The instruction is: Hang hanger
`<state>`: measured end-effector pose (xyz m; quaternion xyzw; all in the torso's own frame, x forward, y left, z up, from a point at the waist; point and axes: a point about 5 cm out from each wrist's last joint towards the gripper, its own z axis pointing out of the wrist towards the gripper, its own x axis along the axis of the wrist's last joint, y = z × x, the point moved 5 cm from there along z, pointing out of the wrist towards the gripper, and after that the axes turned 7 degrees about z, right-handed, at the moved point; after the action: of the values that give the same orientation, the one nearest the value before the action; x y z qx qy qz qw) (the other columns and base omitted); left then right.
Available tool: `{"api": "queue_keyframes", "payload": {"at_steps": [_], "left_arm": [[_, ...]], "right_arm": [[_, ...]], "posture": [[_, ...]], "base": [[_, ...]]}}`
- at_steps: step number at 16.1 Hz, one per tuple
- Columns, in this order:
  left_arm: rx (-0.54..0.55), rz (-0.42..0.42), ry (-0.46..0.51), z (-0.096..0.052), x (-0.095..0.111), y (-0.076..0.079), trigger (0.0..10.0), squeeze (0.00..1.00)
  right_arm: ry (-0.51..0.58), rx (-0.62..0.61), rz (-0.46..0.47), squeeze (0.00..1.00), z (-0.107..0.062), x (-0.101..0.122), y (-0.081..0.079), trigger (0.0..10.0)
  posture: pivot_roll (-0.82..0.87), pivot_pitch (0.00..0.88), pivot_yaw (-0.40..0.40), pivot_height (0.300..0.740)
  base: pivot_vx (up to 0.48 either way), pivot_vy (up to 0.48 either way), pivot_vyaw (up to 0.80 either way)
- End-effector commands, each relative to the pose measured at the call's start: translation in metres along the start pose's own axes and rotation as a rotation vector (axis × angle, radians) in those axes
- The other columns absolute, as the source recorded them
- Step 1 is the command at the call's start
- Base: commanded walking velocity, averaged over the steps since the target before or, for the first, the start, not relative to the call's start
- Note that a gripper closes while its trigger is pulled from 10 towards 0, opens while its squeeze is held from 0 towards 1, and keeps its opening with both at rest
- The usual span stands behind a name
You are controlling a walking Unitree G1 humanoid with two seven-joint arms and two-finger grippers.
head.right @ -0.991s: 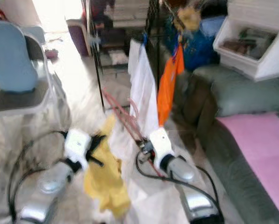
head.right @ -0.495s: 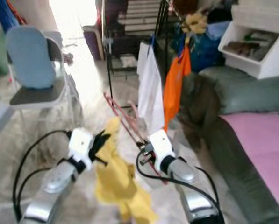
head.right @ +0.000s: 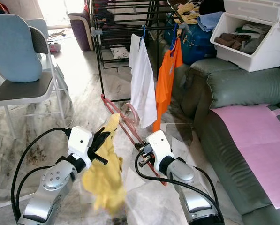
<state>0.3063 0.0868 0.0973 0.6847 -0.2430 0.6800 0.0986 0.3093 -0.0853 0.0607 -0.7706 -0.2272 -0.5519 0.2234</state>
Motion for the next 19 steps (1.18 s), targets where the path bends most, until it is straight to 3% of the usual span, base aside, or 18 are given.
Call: {"api": "queue_keyframes", "payload": {"at_steps": [1,12,16,19], "left_arm": [[0.000,-0.001,0.034,0.004,0.010,-0.001,10.0,0.00],[0.001,-0.012,0.029,0.003,0.008,0.001,10.0,0.00],[0.043,-0.015,0.035,0.004,0.009,-0.006,10.0,0.00],[0.165,0.036,0.024,0.007,0.010,-0.024,10.0,0.00]], "right_arm": [[0.013,0.007,-0.017,0.00,0.001,0.006,0.000,10.0],[0.014,0.012,-0.027,0.00,-0.001,0.006,0.000,10.0],[0.015,0.011,-0.032,0.00,-0.001,0.006,0.001,10.0],[0.029,0.001,-0.044,0.00,0.000,0.011,0.003,10.0]], "posture": [[-0.12,0.000,-0.017,0.740],[-0.12,0.000,-0.023,0.740],[-0.12,0.000,-0.020,0.740],[-0.12,0.000,-0.019,0.740]], "base": [[0.000,-0.334,0.00],[0.000,-0.348,0.00],[0.000,0.000,0.00],[0.000,0.000,0.00]]}}
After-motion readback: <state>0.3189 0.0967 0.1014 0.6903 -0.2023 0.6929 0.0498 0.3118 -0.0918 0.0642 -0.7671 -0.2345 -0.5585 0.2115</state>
